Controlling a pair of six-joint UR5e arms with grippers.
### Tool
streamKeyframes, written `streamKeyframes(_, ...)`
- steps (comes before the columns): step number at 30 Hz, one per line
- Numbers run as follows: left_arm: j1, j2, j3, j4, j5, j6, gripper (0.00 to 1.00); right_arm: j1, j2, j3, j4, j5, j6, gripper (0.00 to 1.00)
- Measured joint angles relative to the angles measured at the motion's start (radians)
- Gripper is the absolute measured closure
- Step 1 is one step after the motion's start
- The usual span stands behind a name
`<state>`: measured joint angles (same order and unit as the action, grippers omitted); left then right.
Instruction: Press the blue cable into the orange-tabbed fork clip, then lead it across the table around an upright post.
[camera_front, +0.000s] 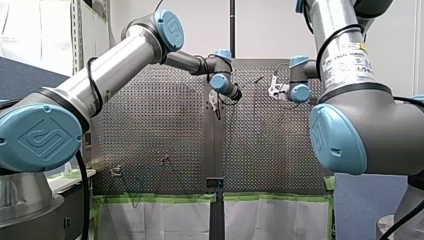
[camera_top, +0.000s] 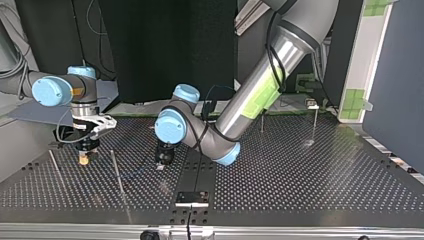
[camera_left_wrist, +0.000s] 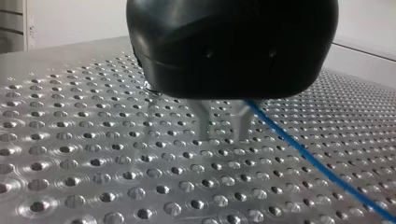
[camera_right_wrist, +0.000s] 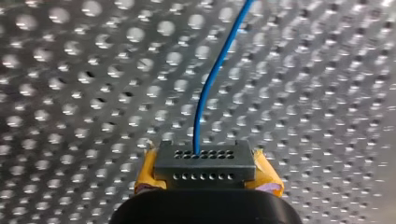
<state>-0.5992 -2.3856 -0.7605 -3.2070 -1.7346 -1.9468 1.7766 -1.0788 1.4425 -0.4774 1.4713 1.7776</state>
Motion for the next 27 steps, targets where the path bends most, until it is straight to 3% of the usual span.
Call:
streamKeyframes(1,0.0,0.0,-0.001,0.0,0.0,0.002,0.25,0.001,0.006,0.001,0.001,-0.001,0.0,1.0)
streamKeyframes(2,0.0,0.0,-0.001,0.001,-0.001,0.005,0.25,0.002,0.012,0.001,0.003,-0.001,-0.001,1.0)
streamKeyframes(3,0.0,0.0,-0.001,0.001,-0.003,0.01,0.17,0.003,0.018,0.002,0.005,-0.001,-0.002,1.0)
streamKeyframes(5,0.0,0.0,-0.001,0.0,-0.01,0.017,0.12,0.004,0.032,0.006,0.009,-0.001,-0.006,1.0)
streamKeyframes(6,0.0,0.0,-0.001,0.0,-0.015,0.02,0.05,0.005,0.037,0.009,0.01,0.0,-0.008,1.0)
streamKeyframes(12,0.001,0.0,-0.001,0.001,-0.046,0.025,0.05,0.006,0.067,0.031,0.01,0.007,-0.024,1.0)
streamKeyframes(22,0.001,0.0,-0.002,0.004,-0.096,0.023,0.05,0.001,0.137,0.077,0.0,0.015,-0.08,1.0)
streamKeyframes(27,-0.004,0.0,-0.002,0.007,-0.099,0.017,0.05,0.0,0.154,0.088,-0.01,0.016,-0.098,1.0)
